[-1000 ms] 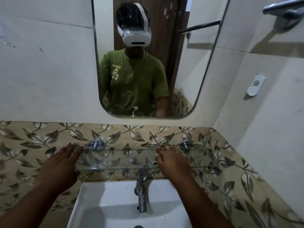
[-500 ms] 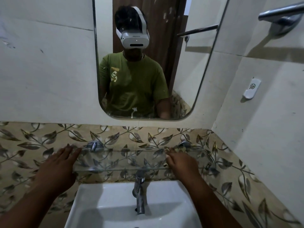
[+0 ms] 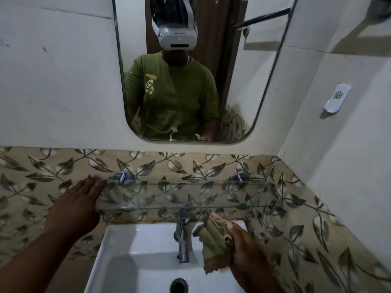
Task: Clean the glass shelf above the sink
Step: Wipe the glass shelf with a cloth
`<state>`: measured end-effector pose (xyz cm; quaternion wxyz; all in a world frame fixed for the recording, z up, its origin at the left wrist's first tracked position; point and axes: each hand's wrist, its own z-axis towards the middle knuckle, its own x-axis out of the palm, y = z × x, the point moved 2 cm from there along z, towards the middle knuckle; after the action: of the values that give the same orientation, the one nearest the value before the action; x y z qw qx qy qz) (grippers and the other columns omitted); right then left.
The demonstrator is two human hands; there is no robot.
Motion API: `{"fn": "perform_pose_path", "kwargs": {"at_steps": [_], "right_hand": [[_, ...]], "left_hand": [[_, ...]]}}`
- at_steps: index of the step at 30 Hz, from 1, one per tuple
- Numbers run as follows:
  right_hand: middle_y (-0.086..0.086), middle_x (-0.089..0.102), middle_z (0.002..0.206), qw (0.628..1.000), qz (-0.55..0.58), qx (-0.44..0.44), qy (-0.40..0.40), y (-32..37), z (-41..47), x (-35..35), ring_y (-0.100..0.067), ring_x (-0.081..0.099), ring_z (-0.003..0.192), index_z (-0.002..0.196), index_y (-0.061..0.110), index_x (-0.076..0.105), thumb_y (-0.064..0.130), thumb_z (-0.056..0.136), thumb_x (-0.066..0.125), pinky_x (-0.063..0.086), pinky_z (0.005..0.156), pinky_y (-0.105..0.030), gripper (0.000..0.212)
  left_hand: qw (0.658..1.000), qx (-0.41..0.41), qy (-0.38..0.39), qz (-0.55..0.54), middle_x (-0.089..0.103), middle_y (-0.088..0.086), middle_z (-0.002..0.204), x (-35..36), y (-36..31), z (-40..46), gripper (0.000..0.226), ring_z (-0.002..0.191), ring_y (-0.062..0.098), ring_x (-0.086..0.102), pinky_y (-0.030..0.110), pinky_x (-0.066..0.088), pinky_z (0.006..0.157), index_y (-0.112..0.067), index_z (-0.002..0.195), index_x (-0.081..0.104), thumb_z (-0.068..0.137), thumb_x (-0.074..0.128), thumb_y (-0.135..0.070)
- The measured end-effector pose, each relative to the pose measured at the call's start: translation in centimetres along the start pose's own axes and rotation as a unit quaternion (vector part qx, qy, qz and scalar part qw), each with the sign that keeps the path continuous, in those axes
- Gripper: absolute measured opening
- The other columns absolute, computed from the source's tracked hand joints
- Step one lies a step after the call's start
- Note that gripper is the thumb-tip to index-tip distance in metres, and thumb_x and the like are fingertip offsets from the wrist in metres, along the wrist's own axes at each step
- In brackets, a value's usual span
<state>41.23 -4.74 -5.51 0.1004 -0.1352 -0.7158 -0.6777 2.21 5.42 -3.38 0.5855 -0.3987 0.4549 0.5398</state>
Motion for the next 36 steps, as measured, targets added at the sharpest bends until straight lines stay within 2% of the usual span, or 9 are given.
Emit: {"fn": "perform_pose_path", "kwargs": {"at_steps": [3,7,10,15,17,20,24,30,36], "right_hand": [[-0.018,0.068,0.125,0.967,0.191,0.162,-0.055,-3.9,-0.3,-1.7,-0.045,0.062,0.116,0.107,0.009,0.077,0.033,0.090,0.061,0.047,0.100,-0.058,0.033],[-0.031,0.064,0.123,0.924,0.290,0.227,-0.102,-7.6,1.2,-5.2,-0.059,0.056,0.114,0.115,-0.002,0.071,0.058,0.055,0.085,0.049,0.085,-0.063,0.086],[-0.024,0.058,0.080,0.922,0.311,0.213,-0.090,-8.9,3.5,-7.1,-0.036,0.054,0.075,0.073,0.006,0.065,0.055,0.073,0.077,0.045,0.064,-0.040,0.050],[-0.015,0.045,0.060,0.966,0.148,0.206,-0.049,-7.6,7.3,-9.3,-0.025,0.042,0.050,0.057,0.009,0.046,0.020,0.062,0.088,0.033,0.042,-0.031,0.043],[-0.016,0.061,0.079,0.978,-0.062,0.148,-0.132,-5.9,8.5,-9.9,-0.032,0.058,0.068,0.086,0.010,0.062,0.020,0.084,0.074,0.046,0.055,-0.035,0.015],[-0.022,0.058,0.132,0.882,-0.401,0.010,-0.247,-6.5,10.7,-11.6,-0.042,0.055,0.120,0.139,0.013,0.051,0.016,0.097,0.059,0.047,0.100,-0.045,0.043],[-0.023,0.062,0.130,0.748,-0.647,-0.049,-0.139,-12.9,11.7,-14.0,-0.046,0.055,0.123,0.138,0.026,0.055,0.018,0.085,0.071,0.038,0.108,-0.060,0.056],[-0.020,0.062,0.132,0.755,-0.655,0.034,-0.023,-17.7,10.5,-15.1,-0.044,0.057,0.121,0.143,0.019,0.048,0.052,0.084,0.045,0.045,0.102,-0.059,0.068],[0.005,-0.020,0.160,0.610,-0.778,0.078,0.131,-14.4,8.9,-12.6,-0.024,-0.017,0.149,0.152,0.035,-0.017,0.105,0.054,0.020,-0.015,0.114,-0.055,0.127]], "left_hand": [[1.000,-0.006,-0.002,-0.009,0.049,0.019,0.142,0.0,0.0,0.1,0.099,0.128,0.038,0.047,0.049,0.038,0.103,-0.014,0.138,0.048,0.044,0.080,-0.014],[1.000,-0.010,0.004,-0.007,0.047,0.018,0.143,0.2,0.1,0.1,0.099,0.129,0.037,0.046,0.049,0.036,0.104,-0.015,0.139,0.046,0.046,0.079,-0.015],[1.000,-0.013,0.006,-0.011,0.046,0.017,0.144,0.3,0.1,0.1,0.098,0.130,0.037,0.045,0.049,0.035,0.105,-0.015,0.140,0.045,0.048,0.079,-0.016],[1.000,-0.014,0.005,-0.013,0.047,0.018,0.144,0.3,0.0,0.1,0.099,0.130,0.037,0.046,0.050,0.036,0.105,-0.014,0.140,0.045,0.047,0.082,-0.016],[1.000,-0.016,0.005,-0.013,0.045,0.017,0.145,0.3,0.1,0.0,0.099,0.131,0.036,0.044,0.049,0.034,0.106,-0.016,0.141,0.043,0.049,0.080,-0.017],[1.000,-0.017,0.005,-0.013,0.045,0.015,0.146,0.3,0.1,-0.1,0.099,0.132,0.035,0.043,0.048,0.034,0.106,-0.019,0.142,0.042,0.050,0.078,-0.017],[1.000,-0.014,0.004,-0.013,0.044,0.015,0.146,0.3,0.1,0.0,0.099,0.132,0.035,0.043,0.048,0.034,0.106,-0.019,0.142,0.041,0.050,0.078,-0.017],[1.000,-0.016,0.002,-0.009,0.043,0.013,0.148,0.5,0.3,0.1,0.097,0.133,0.034,0.042,0.048,0.034,0.107,-0.021,0.143,0.040,0.054,0.076,-0.020],[1.000,-0.021,0.001,0.000,0.041,0.013,0.149,0.2,0.2,0.1,0.097,0.134,0.033,0.041,0.047,0.033,0.108,-0.022,0.144,0.039,0.054,0.076,-0.022]]}}
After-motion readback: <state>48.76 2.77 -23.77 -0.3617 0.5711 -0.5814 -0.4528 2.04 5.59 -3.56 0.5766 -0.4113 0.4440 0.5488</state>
